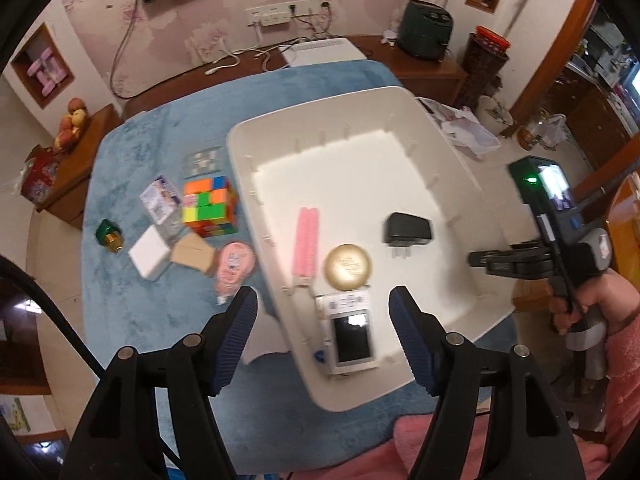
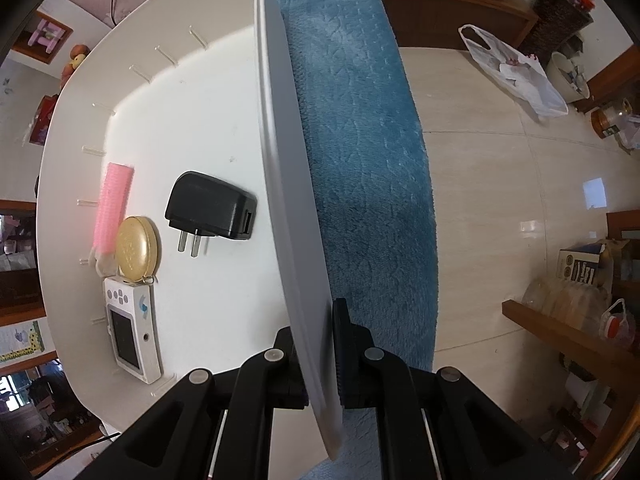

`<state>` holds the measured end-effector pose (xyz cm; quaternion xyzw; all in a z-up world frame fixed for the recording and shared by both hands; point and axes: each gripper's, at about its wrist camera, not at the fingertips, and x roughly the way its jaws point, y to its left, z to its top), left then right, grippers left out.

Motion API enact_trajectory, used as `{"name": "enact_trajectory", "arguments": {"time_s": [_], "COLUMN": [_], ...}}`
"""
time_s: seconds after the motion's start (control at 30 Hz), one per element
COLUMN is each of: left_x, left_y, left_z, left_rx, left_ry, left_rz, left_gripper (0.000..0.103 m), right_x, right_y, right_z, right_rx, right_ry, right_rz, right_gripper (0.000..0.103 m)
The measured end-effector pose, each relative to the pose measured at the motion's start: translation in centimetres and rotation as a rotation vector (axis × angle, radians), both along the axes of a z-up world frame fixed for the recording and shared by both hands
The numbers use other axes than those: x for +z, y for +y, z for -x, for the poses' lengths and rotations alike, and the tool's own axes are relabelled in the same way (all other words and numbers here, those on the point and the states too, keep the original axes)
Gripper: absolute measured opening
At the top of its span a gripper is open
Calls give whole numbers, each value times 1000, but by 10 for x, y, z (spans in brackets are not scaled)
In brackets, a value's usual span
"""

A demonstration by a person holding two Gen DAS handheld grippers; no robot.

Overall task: Organize rigid objects
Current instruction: 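Carry the silver-screened gadget into the tray and open the left gripper, then move the left tool to the white flat cutout and grasp it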

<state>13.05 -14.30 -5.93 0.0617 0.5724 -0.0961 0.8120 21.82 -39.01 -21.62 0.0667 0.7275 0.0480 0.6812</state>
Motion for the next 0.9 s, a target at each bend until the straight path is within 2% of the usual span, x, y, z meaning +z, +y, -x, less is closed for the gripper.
{"name": "enact_trajectory", "arguments": {"time_s": [0.2,0.37,0.5,0.6,0.77,0.9], "left_x": [-7,-14,-21,-27,-41,-54], "left_y": [31,55,71,81,97,101], "left_z": [-2,-3,-3,-3,-8,-10], "left_rx": [8,11,-18,-38,-72,-135], "left_ry": [40,69,88,105,162,188], "left_rz": [-6,-42,-66,-77,-57,-43], "left_gripper": [72,72,77,78,78,78], "right_x": [0,-2,-1,0,1,0], "right_y": [-1,-1,1,2,0,1], "right_z": [3,2,4,4,5,5], "right_rx": [-26,-61,-86,-108,-145,-164], "right_ry": [9,19,23,25,27,28], "right_rz": [13,28,47,65,81,91], "right_gripper": [9,9,9,9,10,11]}}
